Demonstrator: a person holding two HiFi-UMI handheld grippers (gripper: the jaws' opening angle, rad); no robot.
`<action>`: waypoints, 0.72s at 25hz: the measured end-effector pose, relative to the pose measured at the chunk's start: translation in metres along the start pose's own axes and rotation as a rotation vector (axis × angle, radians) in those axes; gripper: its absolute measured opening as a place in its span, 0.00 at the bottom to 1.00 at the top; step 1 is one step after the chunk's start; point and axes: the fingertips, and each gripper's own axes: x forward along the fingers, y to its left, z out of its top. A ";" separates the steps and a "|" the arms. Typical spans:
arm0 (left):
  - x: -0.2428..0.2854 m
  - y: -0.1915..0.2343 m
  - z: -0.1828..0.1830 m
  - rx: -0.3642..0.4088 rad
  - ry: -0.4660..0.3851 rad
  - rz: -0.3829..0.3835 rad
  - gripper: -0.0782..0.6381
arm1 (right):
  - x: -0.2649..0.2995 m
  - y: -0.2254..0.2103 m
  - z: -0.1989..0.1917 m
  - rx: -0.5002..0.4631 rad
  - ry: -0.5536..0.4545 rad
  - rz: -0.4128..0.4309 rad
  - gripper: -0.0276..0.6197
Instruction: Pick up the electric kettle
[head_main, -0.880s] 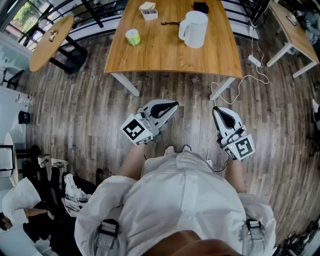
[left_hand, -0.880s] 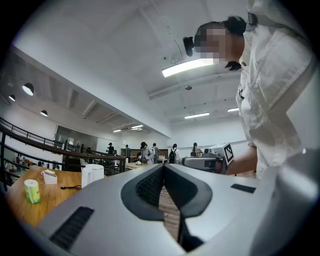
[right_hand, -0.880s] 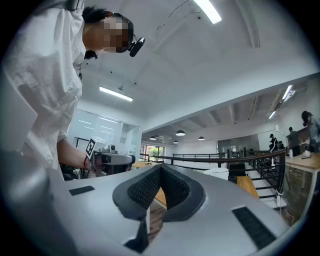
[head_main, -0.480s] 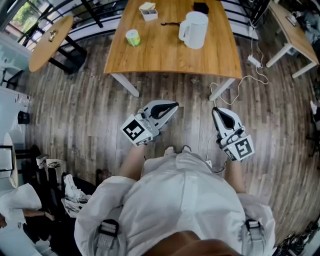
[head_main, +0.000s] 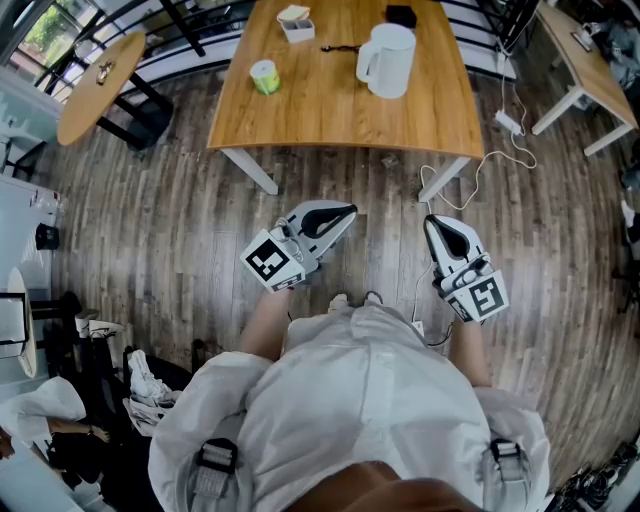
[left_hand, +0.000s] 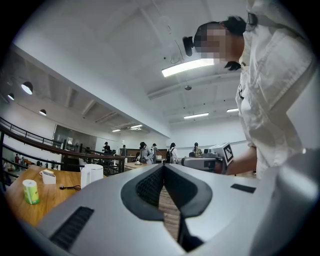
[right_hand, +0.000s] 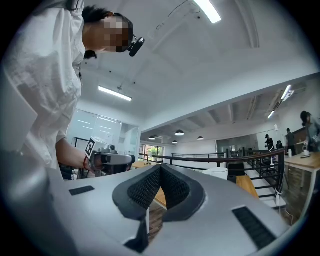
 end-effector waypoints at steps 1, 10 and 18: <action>0.000 0.000 0.000 0.000 0.000 0.000 0.12 | 0.000 0.000 0.000 0.000 -0.001 0.001 0.06; 0.007 -0.004 -0.001 0.004 0.003 0.014 0.12 | -0.007 -0.006 -0.002 0.006 -0.006 0.012 0.06; 0.024 -0.008 -0.001 0.015 0.010 0.031 0.12 | -0.014 -0.021 -0.002 0.022 -0.033 0.044 0.06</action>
